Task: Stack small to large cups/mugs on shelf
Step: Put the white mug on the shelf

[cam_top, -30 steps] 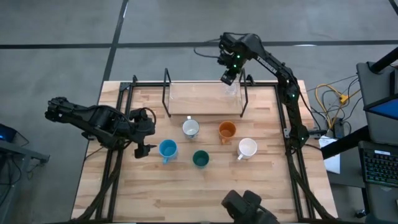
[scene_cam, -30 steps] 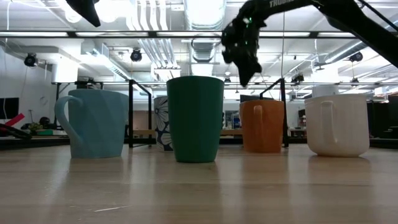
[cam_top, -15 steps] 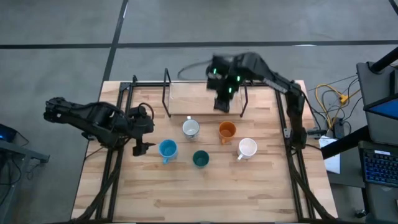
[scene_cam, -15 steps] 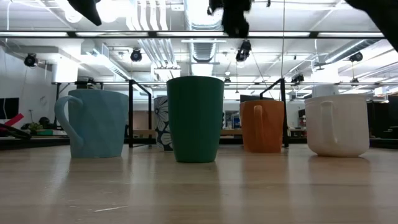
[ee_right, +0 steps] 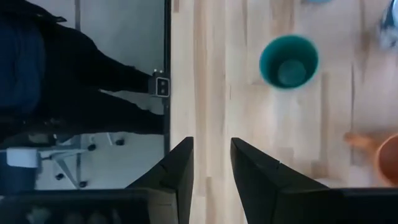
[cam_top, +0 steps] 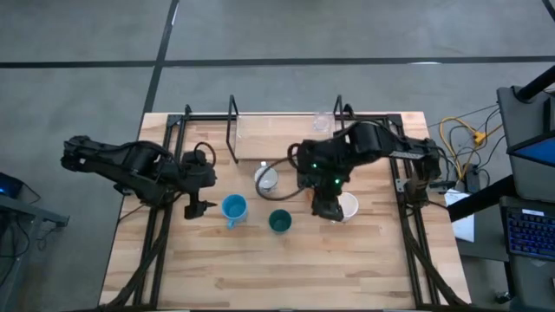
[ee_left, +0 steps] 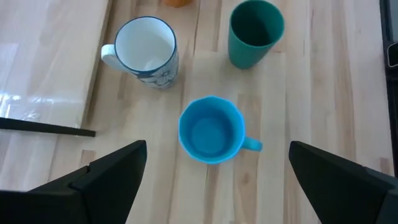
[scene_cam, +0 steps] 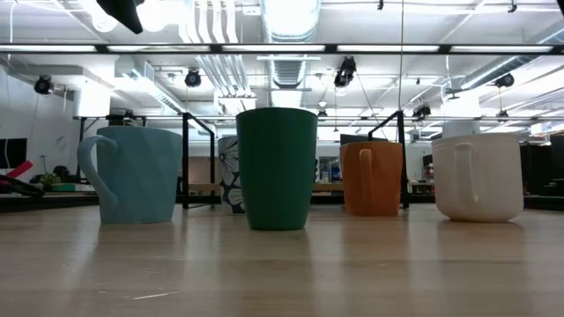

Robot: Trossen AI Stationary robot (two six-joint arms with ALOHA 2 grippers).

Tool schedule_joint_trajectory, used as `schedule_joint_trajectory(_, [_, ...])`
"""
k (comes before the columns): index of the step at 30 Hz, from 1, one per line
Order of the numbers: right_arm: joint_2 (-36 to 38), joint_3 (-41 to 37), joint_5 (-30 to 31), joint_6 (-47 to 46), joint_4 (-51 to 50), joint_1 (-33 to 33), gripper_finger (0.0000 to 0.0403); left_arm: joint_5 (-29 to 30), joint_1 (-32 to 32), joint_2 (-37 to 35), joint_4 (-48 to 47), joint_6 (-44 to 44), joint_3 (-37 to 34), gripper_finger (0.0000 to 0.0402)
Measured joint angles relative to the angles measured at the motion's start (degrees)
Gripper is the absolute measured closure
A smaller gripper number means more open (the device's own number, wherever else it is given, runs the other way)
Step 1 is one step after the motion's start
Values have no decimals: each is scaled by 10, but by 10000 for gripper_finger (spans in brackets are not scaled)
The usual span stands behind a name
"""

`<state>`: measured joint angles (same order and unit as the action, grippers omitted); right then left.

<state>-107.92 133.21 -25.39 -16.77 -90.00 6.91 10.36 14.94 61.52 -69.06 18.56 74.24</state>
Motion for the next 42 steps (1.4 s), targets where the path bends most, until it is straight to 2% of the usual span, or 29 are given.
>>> schedule_joint_trajectory(7, [42,-87,-1,-67,0,57,303,-43,0,14,16,-10,0,23])
schedule_joint_trajectory(11, [98,-208,79,-165,-2,68,303,-56,0,21,12,-26,5,23])
schedule_joint_trajectory(16, [161,-357,89,-239,17,72,303,-58,0,32,9,-82,32,23])
schedule_joint_trajectory(23, [206,-491,76,-233,154,81,303,-71,-1,69,-26,-162,86,23])
schedule_joint_trajectory(27, [206,-523,40,-228,227,83,303,-71,-2,91,-43,-175,114,23])
schedule_joint_trajectory(30, [207,-527,40,-228,293,82,303,-70,-3,104,-45,-222,136,33])
schedule_joint_trajectory(32, [208,-514,42,-217,311,81,302,-74,-9,122,-46,-279,159,54])
schedule_joint_trajectory(35, [208,-471,50,-189,322,81,302,-130,-38,168,-90,-354,205,116])
schedule_joint_trajectory(39, [209,-402,75,-158,316,81,302,-177,-83,251,-171,-409,272,244])
schedule_joint_trajectory(42, [214,-342,81,-161,320,81,302,-197,-101,298,-190,-464,315,353])
